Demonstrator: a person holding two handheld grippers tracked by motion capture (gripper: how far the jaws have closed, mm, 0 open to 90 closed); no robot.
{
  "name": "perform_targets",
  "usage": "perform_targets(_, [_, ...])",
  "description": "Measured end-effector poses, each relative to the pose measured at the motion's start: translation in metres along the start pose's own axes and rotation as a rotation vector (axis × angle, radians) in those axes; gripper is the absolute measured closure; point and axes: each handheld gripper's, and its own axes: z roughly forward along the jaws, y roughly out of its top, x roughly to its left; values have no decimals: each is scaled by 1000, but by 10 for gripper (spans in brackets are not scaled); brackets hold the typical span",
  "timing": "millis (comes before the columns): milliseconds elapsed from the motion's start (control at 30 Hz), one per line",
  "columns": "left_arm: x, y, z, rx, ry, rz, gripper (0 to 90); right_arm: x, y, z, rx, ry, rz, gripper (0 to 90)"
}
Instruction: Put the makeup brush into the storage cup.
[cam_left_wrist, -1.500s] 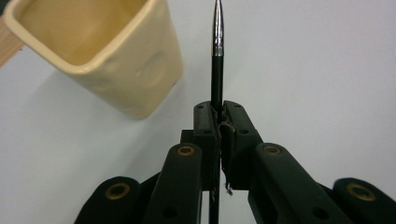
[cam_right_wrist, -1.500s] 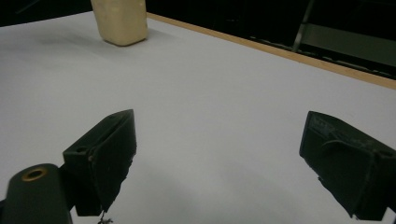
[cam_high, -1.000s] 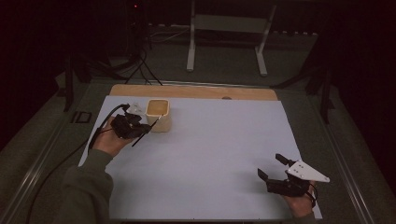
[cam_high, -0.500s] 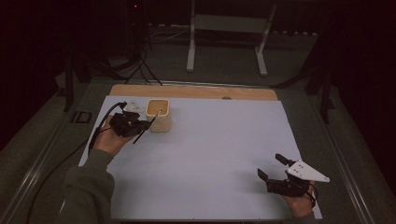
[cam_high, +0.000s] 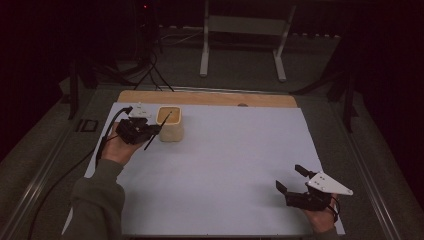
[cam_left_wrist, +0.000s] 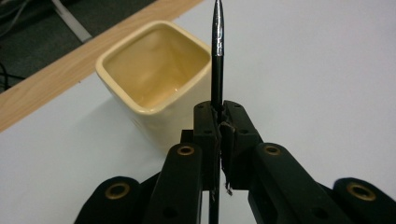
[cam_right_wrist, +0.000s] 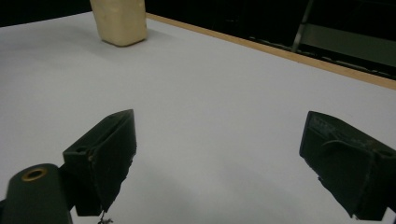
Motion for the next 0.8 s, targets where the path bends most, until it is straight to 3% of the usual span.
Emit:
perform_targets(433, [0, 2, 3, -46, 24, -30, 866, 0, 0, -1, -4, -2, 3, 108])
perform_targets(800, [6, 5, -1, -112, 42, -79, 866, 0, 0, -1, -3, -1, 1, 108])
